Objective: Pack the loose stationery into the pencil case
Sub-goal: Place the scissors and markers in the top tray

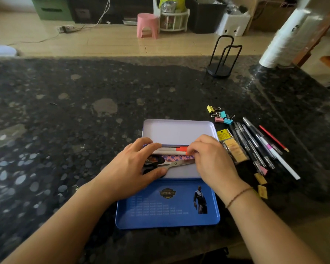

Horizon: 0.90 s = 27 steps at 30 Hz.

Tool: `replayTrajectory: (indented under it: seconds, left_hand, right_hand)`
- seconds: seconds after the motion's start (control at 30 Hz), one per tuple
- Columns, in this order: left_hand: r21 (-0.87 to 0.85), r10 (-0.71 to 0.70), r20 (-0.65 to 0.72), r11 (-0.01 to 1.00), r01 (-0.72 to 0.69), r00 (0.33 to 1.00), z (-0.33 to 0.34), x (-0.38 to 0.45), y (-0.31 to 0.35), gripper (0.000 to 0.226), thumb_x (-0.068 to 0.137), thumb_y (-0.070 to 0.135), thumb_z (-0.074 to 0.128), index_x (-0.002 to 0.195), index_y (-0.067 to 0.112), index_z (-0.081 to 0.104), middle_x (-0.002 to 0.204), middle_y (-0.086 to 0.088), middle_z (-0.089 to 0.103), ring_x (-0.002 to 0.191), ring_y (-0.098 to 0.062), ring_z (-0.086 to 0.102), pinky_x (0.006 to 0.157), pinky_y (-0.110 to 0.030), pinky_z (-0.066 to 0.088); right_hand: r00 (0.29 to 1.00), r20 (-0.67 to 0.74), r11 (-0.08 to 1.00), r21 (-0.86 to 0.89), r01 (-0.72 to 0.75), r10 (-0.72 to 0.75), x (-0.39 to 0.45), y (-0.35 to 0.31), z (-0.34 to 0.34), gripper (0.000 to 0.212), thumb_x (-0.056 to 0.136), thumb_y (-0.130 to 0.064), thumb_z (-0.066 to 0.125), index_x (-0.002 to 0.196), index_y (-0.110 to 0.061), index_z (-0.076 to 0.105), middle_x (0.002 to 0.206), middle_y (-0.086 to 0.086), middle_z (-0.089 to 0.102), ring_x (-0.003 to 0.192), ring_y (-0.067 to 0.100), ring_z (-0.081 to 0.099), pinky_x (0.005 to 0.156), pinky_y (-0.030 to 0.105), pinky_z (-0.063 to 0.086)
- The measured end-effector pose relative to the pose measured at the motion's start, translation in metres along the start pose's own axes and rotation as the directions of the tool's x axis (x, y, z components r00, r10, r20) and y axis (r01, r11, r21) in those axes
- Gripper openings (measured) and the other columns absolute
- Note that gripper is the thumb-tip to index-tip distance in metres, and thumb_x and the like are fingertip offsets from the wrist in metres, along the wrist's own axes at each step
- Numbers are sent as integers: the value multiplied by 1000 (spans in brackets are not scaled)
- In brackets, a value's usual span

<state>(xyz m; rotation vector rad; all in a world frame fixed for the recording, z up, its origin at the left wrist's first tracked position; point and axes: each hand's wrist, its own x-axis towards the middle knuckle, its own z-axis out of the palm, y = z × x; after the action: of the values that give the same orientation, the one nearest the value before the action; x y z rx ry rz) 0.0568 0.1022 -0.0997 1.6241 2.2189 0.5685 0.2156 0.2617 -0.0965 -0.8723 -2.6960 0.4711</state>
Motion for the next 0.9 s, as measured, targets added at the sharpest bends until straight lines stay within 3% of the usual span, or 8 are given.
replayTrajectory:
  seconds: [0.1, 0.3, 0.4, 0.47, 0.6, 0.73, 0.9]
  left_hand:
    - [41, 0, -4, 999, 0, 1000, 1, 0, 0, 71, 78, 74, 32, 136, 34, 41, 142, 10, 33, 122, -15, 43, 100, -36, 44]
    - [86, 10, -21, 996, -8, 1000, 3, 0, 2, 66, 81, 71, 33, 132, 32, 49, 140, 5, 37, 117, -20, 47, 95, -42, 48]
    - [110, 2, -22, 994, 1, 1000, 5, 0, 4, 67, 81, 71, 31, 132, 32, 49, 141, 4, 37, 115, -20, 48, 95, -43, 48]
    - [125, 6, -19, 992, -3, 1000, 5, 1, 4, 67, 81, 71, 31, 133, 32, 48, 142, 3, 37, 115, -21, 49, 94, -45, 48]
    - [135, 13, -15, 991, -11, 1000, 6, 1, 4, 67, 82, 72, 30, 133, 33, 48, 142, 2, 39, 113, -23, 50, 93, -48, 48]
    - [142, 14, -13, 990, -12, 1000, 7, 1, 5, 65, 84, 72, 28, 133, 35, 49, 142, 3, 37, 112, -23, 49, 92, -48, 48]
    - [182, 9, -3, 983, -8, 1000, 6, 0, 9, 72, 81, 76, 27, 135, 32, 47, 143, 1, 36, 113, -24, 48, 93, -48, 47]
  right_hand:
    - [999, -37, 999, -13, -31, 31, 1, 7, -4, 11, 89, -14, 62, 95, -17, 72, 95, -1, 59, 93, 14, 51, 74, 28, 50]
    - [998, -53, 1000, -6, -17, 17, -2, 3, -1, 4, 87, -24, 65, 88, -21, 67, 89, -6, 59, 85, 11, 53, 69, 26, 51]
    - [985, -134, 993, 48, -106, 112, -5, 18, -16, 6, 88, -26, 63, 88, -23, 68, 86, -8, 61, 81, 9, 55, 66, 23, 49]
    - [940, -232, 968, 56, -243, 249, -9, 44, -34, 7, 88, -23, 62, 87, -25, 68, 85, -7, 64, 78, 12, 59, 61, 24, 47]
    - [734, -393, 809, 45, -586, 554, -33, 116, -70, 13, 84, -18, 65, 95, -21, 71, 98, 5, 71, 87, 28, 65, 69, 30, 45]
    - [616, -217, 629, -16, -777, 757, -56, 149, -80, 19, 82, -25, 71, 100, -18, 72, 107, 8, 71, 99, 33, 63, 76, 36, 48]
    - [600, -161, 608, -4, -794, 783, -57, 153, -76, 7, 82, -24, 73, 79, -22, 67, 91, 8, 70, 79, 29, 59, 67, 33, 47]
